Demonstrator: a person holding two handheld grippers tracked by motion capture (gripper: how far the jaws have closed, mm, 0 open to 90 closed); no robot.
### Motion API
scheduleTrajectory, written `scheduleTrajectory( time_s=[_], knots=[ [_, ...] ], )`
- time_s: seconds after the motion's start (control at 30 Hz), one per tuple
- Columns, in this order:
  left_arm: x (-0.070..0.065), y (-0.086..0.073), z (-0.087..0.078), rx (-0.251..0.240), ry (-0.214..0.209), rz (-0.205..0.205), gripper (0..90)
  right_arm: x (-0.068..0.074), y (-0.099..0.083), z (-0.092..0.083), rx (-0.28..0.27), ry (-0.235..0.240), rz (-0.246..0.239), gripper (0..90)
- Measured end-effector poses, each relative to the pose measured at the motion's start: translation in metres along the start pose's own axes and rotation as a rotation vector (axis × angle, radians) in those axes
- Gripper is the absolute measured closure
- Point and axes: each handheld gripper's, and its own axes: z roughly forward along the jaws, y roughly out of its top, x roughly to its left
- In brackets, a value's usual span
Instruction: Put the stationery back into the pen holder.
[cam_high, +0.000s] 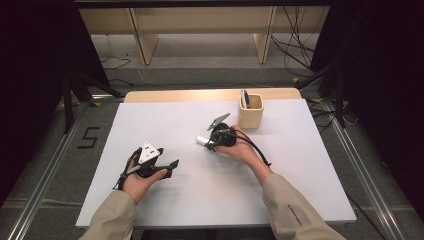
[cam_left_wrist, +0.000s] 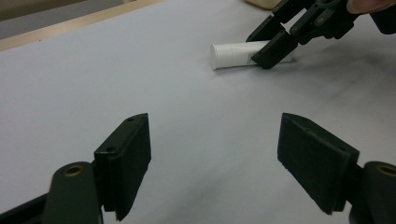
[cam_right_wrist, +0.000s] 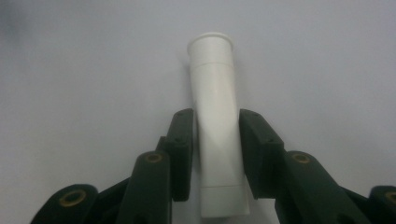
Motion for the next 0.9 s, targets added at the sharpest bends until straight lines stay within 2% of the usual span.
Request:
scheduleTrajectory(
  time_s=[0.9],
  knots=[
    [0.0001,-0.0001,-0.0001,-0.001,0.001,-0.002,25.7,-0.0012,-0.0004,0.0,-0.003,0.01,-0.006,69.7]
  ],
)
